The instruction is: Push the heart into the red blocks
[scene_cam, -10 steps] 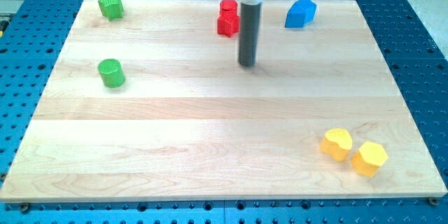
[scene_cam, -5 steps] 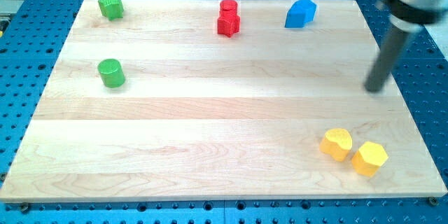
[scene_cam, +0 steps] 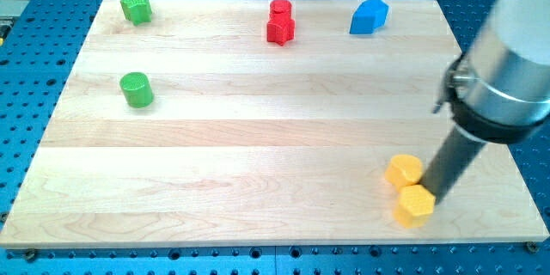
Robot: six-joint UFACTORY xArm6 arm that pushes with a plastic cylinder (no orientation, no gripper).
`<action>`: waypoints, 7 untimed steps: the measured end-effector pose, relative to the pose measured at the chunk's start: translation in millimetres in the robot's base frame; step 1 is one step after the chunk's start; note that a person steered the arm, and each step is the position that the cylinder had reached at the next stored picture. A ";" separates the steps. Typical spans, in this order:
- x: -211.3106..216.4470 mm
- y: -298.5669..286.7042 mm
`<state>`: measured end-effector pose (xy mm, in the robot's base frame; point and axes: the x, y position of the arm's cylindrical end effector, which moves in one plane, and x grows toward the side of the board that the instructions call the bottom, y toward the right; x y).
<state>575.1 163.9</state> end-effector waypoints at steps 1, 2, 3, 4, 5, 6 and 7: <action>-22.5 -35.1; -70.6 -64.7; -123.3 -71.7; -181.3 -90.2; -229.7 -90.1; -277.9 -90.1; -304.5 -82.1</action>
<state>270.6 81.8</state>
